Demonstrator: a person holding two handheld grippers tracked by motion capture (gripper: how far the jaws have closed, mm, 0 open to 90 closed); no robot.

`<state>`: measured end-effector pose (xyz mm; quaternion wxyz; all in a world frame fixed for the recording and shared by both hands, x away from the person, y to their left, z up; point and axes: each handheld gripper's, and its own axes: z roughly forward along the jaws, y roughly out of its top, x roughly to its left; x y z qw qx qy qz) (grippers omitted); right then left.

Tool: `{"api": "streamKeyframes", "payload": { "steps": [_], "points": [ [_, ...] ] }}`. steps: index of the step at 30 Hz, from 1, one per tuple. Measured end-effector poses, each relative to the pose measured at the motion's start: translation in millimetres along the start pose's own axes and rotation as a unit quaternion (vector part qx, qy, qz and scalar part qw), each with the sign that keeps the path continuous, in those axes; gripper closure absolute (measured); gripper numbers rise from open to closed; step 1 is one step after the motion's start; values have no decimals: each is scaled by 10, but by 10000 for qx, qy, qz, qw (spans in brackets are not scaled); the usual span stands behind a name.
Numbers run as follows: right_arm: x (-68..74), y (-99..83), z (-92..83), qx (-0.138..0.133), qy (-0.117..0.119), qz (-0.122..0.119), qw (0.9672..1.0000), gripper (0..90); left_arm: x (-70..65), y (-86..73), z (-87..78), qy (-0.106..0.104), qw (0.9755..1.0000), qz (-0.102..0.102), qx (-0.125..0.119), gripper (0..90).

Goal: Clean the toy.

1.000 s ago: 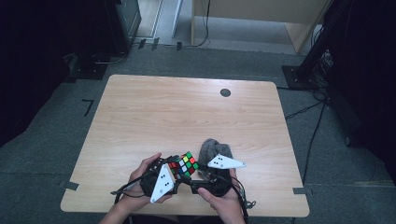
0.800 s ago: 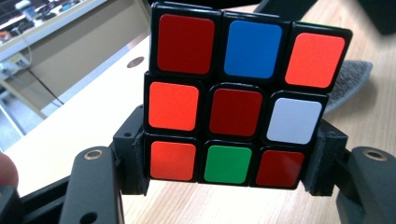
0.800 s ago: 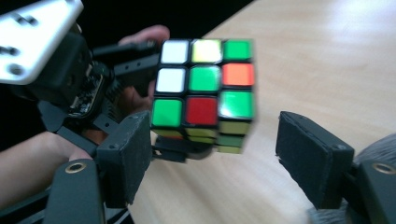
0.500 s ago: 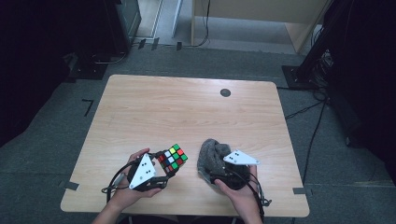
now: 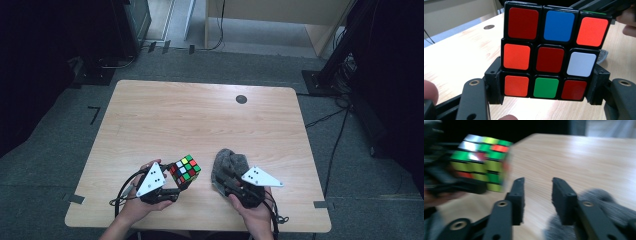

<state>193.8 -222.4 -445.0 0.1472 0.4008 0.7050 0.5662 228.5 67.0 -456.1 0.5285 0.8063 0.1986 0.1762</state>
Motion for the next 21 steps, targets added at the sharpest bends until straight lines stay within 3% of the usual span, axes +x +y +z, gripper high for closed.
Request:
{"api": "streamKeyframes", "payload": {
  "steps": [1, 2, 3, 5, 7, 9, 11, 13, 14, 18, 21],
  "points": [
    [99, 23, 37, 151, 249, -260, 9992, 679, 7, 11, -3, -19, 10000, -84, -16, 337],
    [122, 22, 64, 287, 298, -321, 9986, 671, 35, 25, -18, -95, 9996, -251, -69, 337],
    [122, 22, 64, 287, 298, -321, 9986, 671, 35, 25, -18, -95, 9996, -251, -69, 337],
    [161, -12, 136, 538, 288, -433, 9972, 653, 80, 33, -43, -240, 9983, -499, -167, 337],
    [189, -46, 174, 544, 355, -393, 9971, 661, 107, 34, -59, -322, 9973, -617, -221, 337],
    [222, -51, 206, 412, 564, -228, 9973, 693, 108, 31, -55, -327, 9974, -608, -192, 338],
    [231, -50, 210, 393, 587, -221, 9973, 698, 95, 31, -45, -382, 9973, -606, -183, 338],
    [249, -53, 228, 379, 579, -191, 9974, 720, 67, 43, -39, -596, 9958, -638, -262, 338],
    [254, -62, 243, 381, 554, -156, 9976, 728, 27, 62, -32, -598, 9962, -564, -276, 339],
    [285, -89, 266, 456, 569, -280, 9969, 755, 6, 79, -21, -508, 9973, -486, -191, 339],
    [257, -61, 224, 406, 683, -251, 9965, 667, 28, 61, -22, -272, 9986, -440, -81, 339]
  ]
}}
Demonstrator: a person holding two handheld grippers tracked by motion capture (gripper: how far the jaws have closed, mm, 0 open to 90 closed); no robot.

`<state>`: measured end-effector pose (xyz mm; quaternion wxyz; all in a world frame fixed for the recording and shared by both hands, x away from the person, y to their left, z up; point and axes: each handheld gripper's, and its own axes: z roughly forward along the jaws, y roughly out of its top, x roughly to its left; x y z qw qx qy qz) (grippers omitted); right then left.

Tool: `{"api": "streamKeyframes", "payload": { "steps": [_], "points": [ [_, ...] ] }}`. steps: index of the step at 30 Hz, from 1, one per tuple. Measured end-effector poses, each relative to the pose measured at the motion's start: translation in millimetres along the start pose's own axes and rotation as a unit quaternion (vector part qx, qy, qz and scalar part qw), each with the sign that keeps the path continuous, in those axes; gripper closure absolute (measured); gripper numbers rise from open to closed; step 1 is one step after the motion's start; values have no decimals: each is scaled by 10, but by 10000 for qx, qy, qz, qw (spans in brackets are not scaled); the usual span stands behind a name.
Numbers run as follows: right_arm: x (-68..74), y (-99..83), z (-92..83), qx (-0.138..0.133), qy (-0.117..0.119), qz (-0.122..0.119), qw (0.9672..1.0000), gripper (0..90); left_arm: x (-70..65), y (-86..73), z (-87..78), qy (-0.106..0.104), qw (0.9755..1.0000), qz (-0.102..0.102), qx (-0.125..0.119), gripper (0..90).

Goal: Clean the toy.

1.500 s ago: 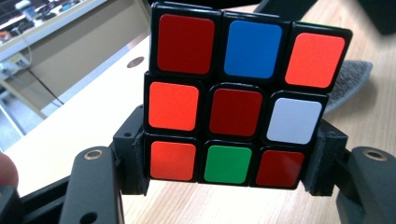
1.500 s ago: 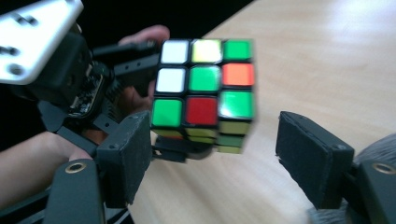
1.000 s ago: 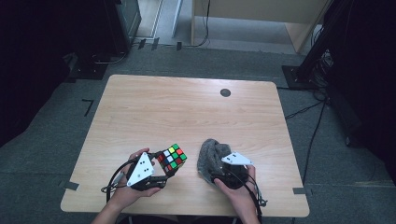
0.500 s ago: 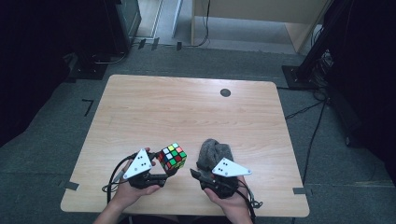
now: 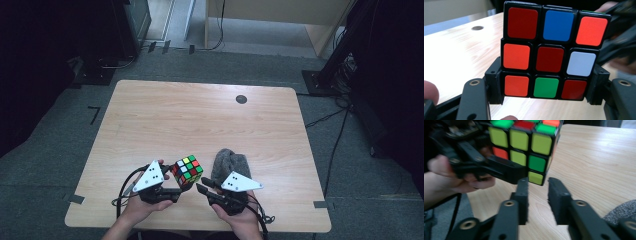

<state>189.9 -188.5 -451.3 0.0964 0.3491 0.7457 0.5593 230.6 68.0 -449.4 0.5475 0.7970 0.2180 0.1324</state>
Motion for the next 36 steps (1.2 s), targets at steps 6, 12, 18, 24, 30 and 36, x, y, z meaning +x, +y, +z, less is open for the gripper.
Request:
{"api": "streamKeyframes", "payload": {
  "steps": [6, 12, 18, 24, 30, 36],
  "points": [
    [-266, -5, -157, 520, -1722, -449, 9827, 335, 100, -19, -63, 183, 9998, -61, -24, 339],
    [-655, -411, 124, 1774, -2391, 64, 9546, 531, 104, -49, -16, 158, 9998, -66, 118, 338],
    [-695, -301, -67, 1057, -1996, 631, 9721, 803, 34, -70, 41, 240, 9987, 275, 366, 338],
    [-67, 199, -374, -514, -635, 100, 9966, 795, -89, -76, 126, 194, 9961, 637, 585, 338],
    [140, 149, -178, -297, -361, 2, 9989, 783, -306, -54, 181, 127, 9900, 1234, 669, 339],
    [-59, 103, -225, -167, -735, 375, 9964, 785, -291, -57, 159, 102, 9899, 1280, 601, 339]
  ]
}}
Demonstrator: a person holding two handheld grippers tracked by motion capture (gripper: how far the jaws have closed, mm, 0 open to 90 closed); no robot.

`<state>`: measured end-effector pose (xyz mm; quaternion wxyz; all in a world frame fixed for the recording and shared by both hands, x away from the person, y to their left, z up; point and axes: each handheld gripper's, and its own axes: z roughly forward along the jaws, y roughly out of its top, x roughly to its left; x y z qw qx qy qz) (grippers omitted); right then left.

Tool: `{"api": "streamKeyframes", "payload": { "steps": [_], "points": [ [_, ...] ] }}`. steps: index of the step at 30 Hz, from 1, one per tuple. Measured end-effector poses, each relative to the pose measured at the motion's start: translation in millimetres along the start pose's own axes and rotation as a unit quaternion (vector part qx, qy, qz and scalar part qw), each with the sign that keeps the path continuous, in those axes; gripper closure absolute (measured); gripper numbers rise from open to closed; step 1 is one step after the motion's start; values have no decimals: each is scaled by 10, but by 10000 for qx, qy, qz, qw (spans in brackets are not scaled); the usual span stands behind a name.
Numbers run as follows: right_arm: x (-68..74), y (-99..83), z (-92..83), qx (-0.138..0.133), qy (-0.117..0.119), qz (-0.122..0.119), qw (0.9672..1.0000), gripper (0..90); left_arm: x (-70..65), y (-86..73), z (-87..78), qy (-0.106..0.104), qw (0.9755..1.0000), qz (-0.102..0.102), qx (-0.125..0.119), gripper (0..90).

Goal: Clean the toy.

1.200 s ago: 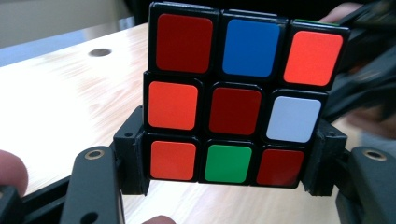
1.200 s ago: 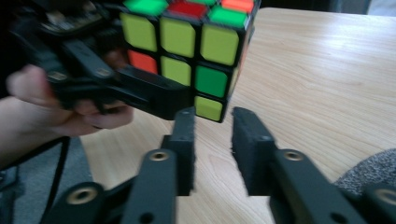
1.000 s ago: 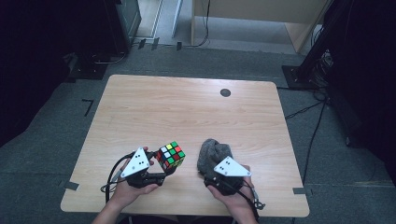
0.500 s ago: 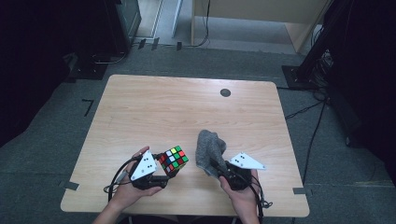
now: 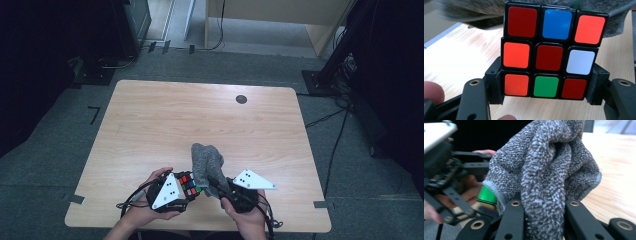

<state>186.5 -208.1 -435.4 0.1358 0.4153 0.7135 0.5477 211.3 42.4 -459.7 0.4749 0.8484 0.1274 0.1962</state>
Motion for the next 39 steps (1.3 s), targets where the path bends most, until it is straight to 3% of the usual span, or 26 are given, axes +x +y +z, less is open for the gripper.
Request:
{"api": "streamKeyframes", "payload": {
  "steps": [2, 4, 7, 10, 11, 12, 13, 16, 18, 21, 25, 26, 28, 29, 31, 34, 36, 39],
  "points": [
    [-17, 8, -25, -41, -50, 15, 10000, 784, 21, -6, 8, -51, 10000, -76, 18, 339],
    [89, 50, -53, -246, 338, 10, 9991, 773, 20, -17, 20, -5, 10000, -50, 56, 340],
    [212, 67, -25, -217, 444, -127, 9987, 765, 12, -6, 10, 9, 10000, -44, -36, 340],
    [206, 47, 7, -149, 310, 38, 9994, 763, 4, 3, -6, 154, 9999, 25, -25, 340],
    [107, 14, 12, -68, 38, 164, 9998, 770, 16, -4, -15, 155, 9999, 4, -25, 340],
    [107, 14, 12, -68, 38, 164, 9998, 770, 16, -4, -15, 155, 9999, 4, -25, 340],
    [-7, -21, 2, 26, -165, 363, 9992, 772, 24, -7, -22, 164, 9999, -1, -35, 340],
    [-58, -27, -23, -15, -234, 448, 9987, 773, 64, -9, -40, 143, 9996, -164, -171, 340],
    [-1, 10, -64, -204, -79, 355, 9991, 773, 79, -17, -37, 141, 9996, -183, -147, 340],
    [233, 81, -67, -376, 310, -117, 9987, 773, 58, -28, -19, 105, 9997, -187, -139, 340],
    [231, 39, -14, -246, 366, -34, 9990, 772, 17, 7, -28, 142, 9998, -63, -140, 340],
    [180, 25, -9, -223, 309, 69, 9993, 775, 20, 4, -33, 117, 9998, -66, -145, 340],
    [78, 3, -13, -105, -151, 122, 9998, 781, 39, -4, -50, 79, 9997, -120, -204, 341],
    [-15, -15, -30, -49, -334, 305, 9990, 781, 54, -5, -57, 58, 9995, -172, -254, 341],
    [-35, -16, -44, -90, -327, 368, 9987, 781, 71, -6, -59, 75, 9994, -204, -265, 341],
    [53, 31, -88, -315, -61, 321, 9990, 779, 49, -19, -26, 92, 9998, -127, -145, 341],
    [236, 88, -84, -393, 371, 21, 9985, 770, 26, -10, -6, 25, 9998, -134, -142, 341],
    [285, 80, -43, -238, 371, -135, 9989, 763, 15, 22, -35, -65, 9996, -144, -246, 341]
  ]
}}
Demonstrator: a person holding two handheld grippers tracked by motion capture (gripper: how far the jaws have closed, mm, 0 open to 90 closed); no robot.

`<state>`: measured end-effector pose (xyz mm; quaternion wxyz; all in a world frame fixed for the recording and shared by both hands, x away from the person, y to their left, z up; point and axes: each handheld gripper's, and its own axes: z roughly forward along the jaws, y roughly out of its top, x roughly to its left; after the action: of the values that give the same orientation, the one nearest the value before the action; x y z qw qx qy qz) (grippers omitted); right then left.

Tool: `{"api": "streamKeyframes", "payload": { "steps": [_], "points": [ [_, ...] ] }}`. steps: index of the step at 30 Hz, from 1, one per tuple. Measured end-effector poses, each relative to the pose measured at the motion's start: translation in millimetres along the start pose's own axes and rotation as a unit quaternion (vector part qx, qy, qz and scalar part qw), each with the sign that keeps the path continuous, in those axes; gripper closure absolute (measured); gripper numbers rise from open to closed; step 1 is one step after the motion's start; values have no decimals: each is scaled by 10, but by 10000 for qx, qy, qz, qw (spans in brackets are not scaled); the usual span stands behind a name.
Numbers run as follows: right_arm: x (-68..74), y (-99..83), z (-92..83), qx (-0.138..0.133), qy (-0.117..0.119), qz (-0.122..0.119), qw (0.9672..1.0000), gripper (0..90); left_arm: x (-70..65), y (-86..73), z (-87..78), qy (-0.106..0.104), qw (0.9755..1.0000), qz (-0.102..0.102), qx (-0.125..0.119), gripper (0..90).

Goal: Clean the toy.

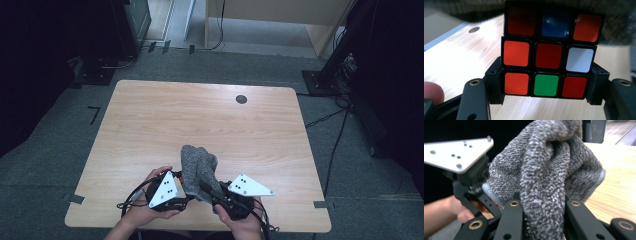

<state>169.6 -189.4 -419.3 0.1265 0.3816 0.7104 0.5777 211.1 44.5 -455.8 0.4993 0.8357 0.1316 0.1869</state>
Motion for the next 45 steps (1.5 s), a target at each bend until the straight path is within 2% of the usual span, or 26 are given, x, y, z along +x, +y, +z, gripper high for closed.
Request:
{"api": "streamKeyframes", "payload": {
  "steps": [1, 3, 5, 7, 9, 11, 12, 15, 17, 19, 21, 24, 27, 28, 29, 30, 32, 34, 36, 38, 39, 40, 42, 43, 44, 45],
  "points": [
    [0, 0, 0, 0, 0, 0, 10000, 763, -1, 2, -6, 44, 10000, 42, 29, 341],
    [-93, -27, 5, 39, -47, 182, 9998, 764, 17, -10, -16, 39, 10000, 21, 66, 341],
    [-216, -62, 6, 183, -305, 391, 9986, 766, 40, -17, -24, 41, 10000, -22, 78, 341],
    [-341, -98, -8, 336, -551, 591, 9962, 769, 66, -11, -43, 8, 9999, -118, -44, 341],
    [-395, -109, -30, 374, -698, 672, 9946, 768, 79, -7, -47, 46, 9999, -134, -65, 341],
    [-395, -83, -74, 259, -736, 659, 9948, 768, 86, -21, -37, 87, 9999, -133, 20, 341],
    [-379, -68, -87, 187, -702, 641, 9953, 767, 84, -32, -29, 88, 9999, -121, 61, 341],
    [-273, -7, -100, 9, -388, 544, 9978, 760, 56, -28, -4, 51, 9999, -84, 76, 341],
    [-184, -1, -61, 10, -14, 608, 9981, 750, 23, -12, 10, 26, 10000, -38, 76, 341],
    [-81, -15, -8, 94, 136, 547, 9984, 748, -15, -5, 23, 24, 9999, 74, 114, 341],
    [-68, -17, -3, 103, 63, 471, 9988, 752, -28, -2, 15, 59, 9998, 110, 121, 342],
    [-150, -35, -17, 55, -54, 578, 9983, 758, -17, 21, -23, 25, 10000, 88, -1, 342],
    [-260, -53, -47, 199, -511, 521, 9971, 763, 14, 14, -34, -12, 10000, 5, -66, 341],
    [-291, -59, -53, 215, -550, 573, 9966, 763, 22, 13, -36, -16, 10000, -22, -84, 341],
    [-306, -58, -76, 128, -509, 688, 9963, 764, 31, 12, -37, -7, 10000, -43, -85, 342],
    [-306, -58, -76, 128, -509, 688, 9963, 764, 35, 10, -36, 5, 10000, -40, -67, 342],
    [-257, -35, -99, -30, -312, 691, 9971, 764, 21, -1, -14, 64, 10000, 41, 47, 342],
    [-151, 6, -102, -160, -31, 551, 9983, 762, -4, -3, 4, 81, 9999, 109, 93, 342],
    [-43, 32, -69, -104, 132, 316, 9994, 759, -22, 21, -18, 27, 9999, 94, -63, 342],
    [-47, 14, -39, -37, 222, 423, 9989, 756, -18, 47, -48, 53, 9999, 103, -103, 342],
    [-88, 0, -42, -108, 270, 598, 9978, 757, -11, 49, -60, 78, 9999, 111, -101, 342],
    [-134, -10, -45, -90, 200, 662, 9976, 762, 0, 42, -71, 78, 9998, 95, -123, 342],
    [-202, -27, -58, 86, -320, 470, 9983, 765, 30, 23, -80, 64, 9998, 26, -165, 342],
    [-240, -38, -59, 180, -534, 406, 9976, 765, 41, 18, -80, 73, 9998, 13, -163, 342],
    [-289, -51, -61, 232, -564, 496, 9969, 763, 44, 15, -76, 112, 9998, 35, -151, 342],
    [-327, -58, -66, 222, -486, 643, 9965, 758, 42, 9, -67, 152, 9998, 77, -112, 342]
  ]
}}
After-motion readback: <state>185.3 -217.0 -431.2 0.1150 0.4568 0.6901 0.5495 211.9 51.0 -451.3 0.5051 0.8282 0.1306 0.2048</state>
